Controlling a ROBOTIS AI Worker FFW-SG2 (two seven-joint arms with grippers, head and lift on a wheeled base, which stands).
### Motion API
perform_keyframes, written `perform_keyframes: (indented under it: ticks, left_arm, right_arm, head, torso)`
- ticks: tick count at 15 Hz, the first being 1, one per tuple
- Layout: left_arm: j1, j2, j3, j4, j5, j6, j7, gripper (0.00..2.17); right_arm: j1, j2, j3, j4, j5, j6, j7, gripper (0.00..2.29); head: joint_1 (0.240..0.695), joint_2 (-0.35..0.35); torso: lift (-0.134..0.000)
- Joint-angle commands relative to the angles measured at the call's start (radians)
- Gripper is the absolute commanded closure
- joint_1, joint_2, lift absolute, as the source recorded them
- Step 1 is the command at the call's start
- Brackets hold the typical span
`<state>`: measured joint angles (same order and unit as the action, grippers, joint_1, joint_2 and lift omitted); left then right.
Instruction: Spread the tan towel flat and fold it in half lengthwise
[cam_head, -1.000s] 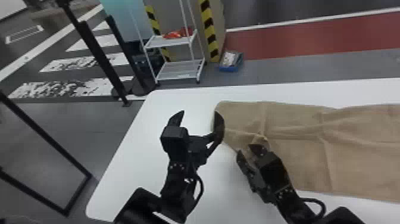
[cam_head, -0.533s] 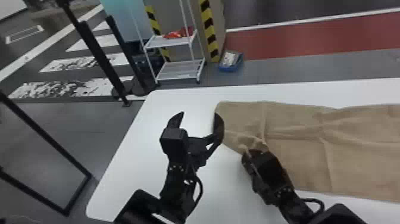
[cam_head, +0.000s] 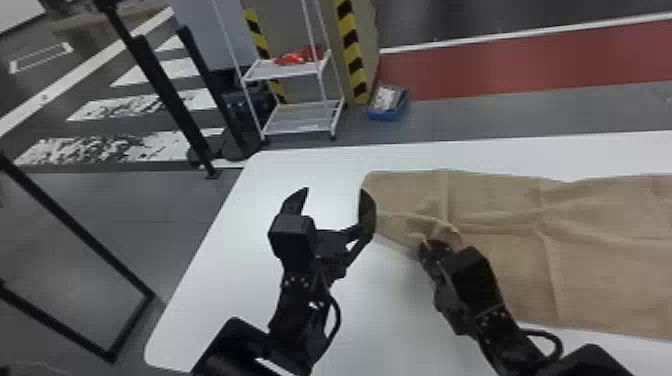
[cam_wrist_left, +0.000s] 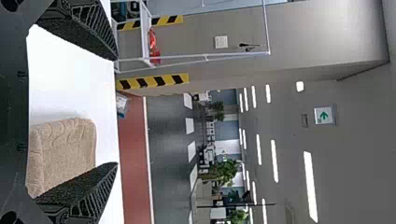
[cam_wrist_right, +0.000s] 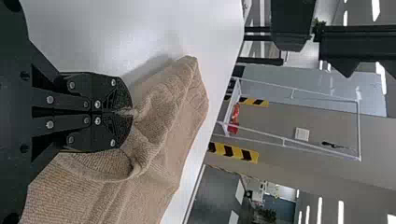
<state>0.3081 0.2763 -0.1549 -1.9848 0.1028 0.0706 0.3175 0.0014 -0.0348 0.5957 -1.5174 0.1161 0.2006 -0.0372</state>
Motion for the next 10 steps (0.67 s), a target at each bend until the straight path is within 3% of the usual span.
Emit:
perform_keyframes:
  ticks: [1,4,6,9,10]
  left_arm:
    - [-0.007,0.001,0.0,0.001,0.0,0.002,0.0,0.08]
    - [-0.023,0.003,0.001,0.001,0.005,0.002,0.002,0.08]
    - [-0.032,0.004,0.003,0.0,0.005,0.002,0.003,0.08]
    - [-0.04,0.006,0.005,0.0,0.012,0.005,0.002,0.08]
    - [-0.04,0.008,0.003,-0.003,0.012,0.005,0.002,0.08]
  right_arm:
    - [0.012,-0.007,-0.017,-0.056,-0.013,-0.008,-0.001,1.6]
    - [0.025,-0.023,-0.031,-0.159,-0.062,0.109,0.008,1.59]
    - [0.023,-0.023,0.015,-0.201,-0.064,0.244,0.014,1.59]
    - [0.032,-0.022,0.079,-0.239,-0.072,0.271,0.013,1.58]
    - [0.035,-0.022,0.081,-0.254,-0.073,0.271,0.003,1.46]
  head:
    - [0.695,0.343]
    - [0.695,0.334]
    - [0.695,0.326]
    - [0.695,0.347]
    - [0.695,0.35]
  torso:
    - [-0.128]
    - [-0.128]
    - [-0.128]
    - [-0.128]
    - [-0.128]
